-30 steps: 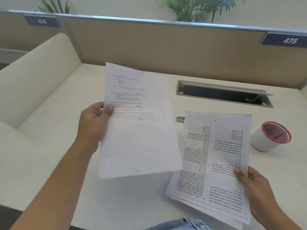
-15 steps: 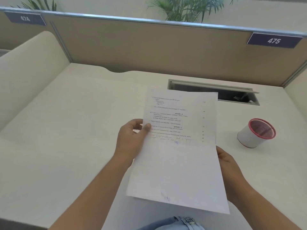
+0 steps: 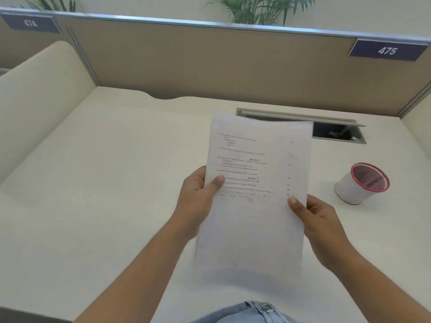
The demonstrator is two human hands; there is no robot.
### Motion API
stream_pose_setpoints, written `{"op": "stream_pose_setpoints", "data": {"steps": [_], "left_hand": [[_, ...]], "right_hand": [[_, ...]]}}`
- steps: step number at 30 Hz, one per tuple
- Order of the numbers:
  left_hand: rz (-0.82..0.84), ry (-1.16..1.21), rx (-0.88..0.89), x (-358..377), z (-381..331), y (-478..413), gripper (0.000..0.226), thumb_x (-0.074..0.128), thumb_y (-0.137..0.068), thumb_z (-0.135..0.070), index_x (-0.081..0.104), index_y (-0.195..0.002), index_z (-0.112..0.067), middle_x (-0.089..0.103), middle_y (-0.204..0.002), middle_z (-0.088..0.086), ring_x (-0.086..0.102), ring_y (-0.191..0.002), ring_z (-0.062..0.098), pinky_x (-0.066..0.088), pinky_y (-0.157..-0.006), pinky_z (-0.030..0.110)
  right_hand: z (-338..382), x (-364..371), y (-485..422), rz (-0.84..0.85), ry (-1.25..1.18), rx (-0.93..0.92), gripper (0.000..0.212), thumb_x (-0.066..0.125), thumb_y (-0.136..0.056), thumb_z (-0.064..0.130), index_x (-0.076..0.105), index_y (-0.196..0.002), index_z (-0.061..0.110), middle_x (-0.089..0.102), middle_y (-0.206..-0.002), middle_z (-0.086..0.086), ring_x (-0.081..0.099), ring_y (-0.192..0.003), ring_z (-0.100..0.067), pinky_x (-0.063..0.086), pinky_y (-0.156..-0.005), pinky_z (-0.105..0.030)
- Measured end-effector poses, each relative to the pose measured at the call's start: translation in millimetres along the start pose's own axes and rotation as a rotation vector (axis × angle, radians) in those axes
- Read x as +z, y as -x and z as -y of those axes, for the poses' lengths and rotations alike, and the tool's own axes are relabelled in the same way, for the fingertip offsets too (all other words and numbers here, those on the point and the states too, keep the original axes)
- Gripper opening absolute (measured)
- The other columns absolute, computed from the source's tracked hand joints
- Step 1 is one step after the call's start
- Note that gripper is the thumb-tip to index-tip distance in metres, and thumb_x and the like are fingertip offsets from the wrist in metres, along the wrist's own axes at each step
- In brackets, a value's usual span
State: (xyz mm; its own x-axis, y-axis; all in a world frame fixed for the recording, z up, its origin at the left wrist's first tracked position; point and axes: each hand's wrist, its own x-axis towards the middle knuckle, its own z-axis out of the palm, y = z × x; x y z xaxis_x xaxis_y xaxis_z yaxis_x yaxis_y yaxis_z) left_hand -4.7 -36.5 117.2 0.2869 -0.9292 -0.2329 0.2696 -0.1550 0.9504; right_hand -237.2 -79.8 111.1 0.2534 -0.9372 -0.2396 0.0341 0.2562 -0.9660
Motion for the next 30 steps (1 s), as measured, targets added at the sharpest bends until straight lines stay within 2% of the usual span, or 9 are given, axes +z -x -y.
{"op": "stream_pose_setpoints", "data": {"steps": [4,7,12,15,18,21,24,27,30], "left_hand": [[0.059,-0.045,0.166,11,-15,-4,0.022,0.063,-0.095,-0.005,0.071,-0.108,-0.02,0.078,-0.107,-0.001,0.075,-0.097,0.024,0.062,-0.082,0.042],[0.053,-0.157,0.247,14,-16,-9,0.021,0.071,-0.09,-0.009,0.073,-0.106,-0.023,0.078,-0.105,-0.004,0.075,-0.095,0.019,0.062,-0.082,0.04],[0.028,-0.175,0.259,14,-9,-10,0.026,0.078,-0.08,-0.021,0.075,-0.106,-0.025,0.078,-0.105,-0.001,0.073,-0.1,0.022,0.058,-0.091,0.051],[0.021,-0.171,0.286,14,-8,-8,0.023,0.079,-0.079,-0.028,0.077,-0.102,-0.026,0.078,-0.103,0.001,0.073,-0.099,0.024,0.057,-0.091,0.054],[0.024,-0.15,0.321,13,-18,-4,0.038,0.08,-0.07,-0.057,0.078,-0.098,-0.032,0.077,-0.104,-0.003,0.072,-0.097,0.02,0.06,-0.086,0.043],[0.066,-0.1,0.338,14,-31,-1,0.067,0.062,-0.061,-0.087,0.078,-0.097,-0.033,0.076,-0.104,-0.005,0.07,-0.094,0.016,0.056,-0.076,0.026],[0.078,-0.103,0.31,19,-40,3,0.06,0.047,-0.074,-0.079,0.079,-0.094,-0.033,0.076,-0.1,0.006,0.069,-0.088,0.017,0.052,-0.071,0.022],[0.11,-0.088,0.284,18,-40,3,0.052,0.039,-0.082,-0.064,0.081,-0.088,-0.033,0.076,-0.093,-0.001,0.068,-0.084,0.01,0.052,-0.068,0.016],[0.152,-0.111,0.322,16,-41,3,0.056,0.05,-0.073,-0.085,0.079,-0.091,-0.041,0.076,-0.098,-0.01,0.069,-0.091,0.009,0.054,-0.072,0.02]], "right_hand": [[19,4,-8,-0.066,0.04,-0.194,0.018,0.066,-0.082,0.028,0.079,-0.085,0.015,0.078,-0.093,-0.004,0.074,-0.087,-0.026,0.06,-0.071,-0.031],[29,8,-13,-0.093,0.053,-0.29,0.013,0.071,-0.077,0.023,0.074,-0.089,0.023,0.078,-0.093,0.008,0.074,-0.086,-0.015,0.059,-0.068,-0.025],[29,10,-15,-0.108,0.062,-0.284,0.015,0.072,-0.073,0.024,0.073,-0.088,0.027,0.077,-0.088,0.01,0.073,-0.083,-0.014,0.058,-0.064,-0.023],[27,11,-14,-0.109,0.073,-0.293,0.015,0.071,-0.072,0.023,0.073,-0.087,0.028,0.077,-0.085,0.013,0.072,-0.079,-0.009,0.056,-0.062,-0.02],[28,12,-13,-0.087,0.09,-0.322,0.016,0.07,-0.073,0.022,0.076,-0.081,0.033,0.076,-0.082,0.015,0.071,-0.075,-0.005,0.055,-0.061,-0.018],[29,11,-11,-0.074,0.106,-0.356,0.021,0.07,-0.072,0.021,0.076,-0.081,0.039,0.076,-0.083,0.016,0.071,-0.076,-0.004,0.055,-0.062,-0.017],[29,9,-11,-0.054,0.116,-0.372,0.023,0.071,-0.071,0.02,0.075,-0.083,0.039,0.076,-0.087,0.016,0.071,-0.08,-0.005,0.055,-0.065,-0.017],[29,8,-10,-0.04,0.116,-0.372,0.027,0.069,-0.072,0.02,0.075,-0.085,0.042,0.076,-0.088,0.015,0.07,-0.081,-0.005,0.055,-0.067,-0.018],[28,8,-11,-0.037,0.091,-0.352,0.022,0.068,-0.075,0.02,0.076,-0.084,0.038,0.076,-0.087,0.014,0.07,-0.08,-0.005,0.056,-0.066,-0.018]]}}
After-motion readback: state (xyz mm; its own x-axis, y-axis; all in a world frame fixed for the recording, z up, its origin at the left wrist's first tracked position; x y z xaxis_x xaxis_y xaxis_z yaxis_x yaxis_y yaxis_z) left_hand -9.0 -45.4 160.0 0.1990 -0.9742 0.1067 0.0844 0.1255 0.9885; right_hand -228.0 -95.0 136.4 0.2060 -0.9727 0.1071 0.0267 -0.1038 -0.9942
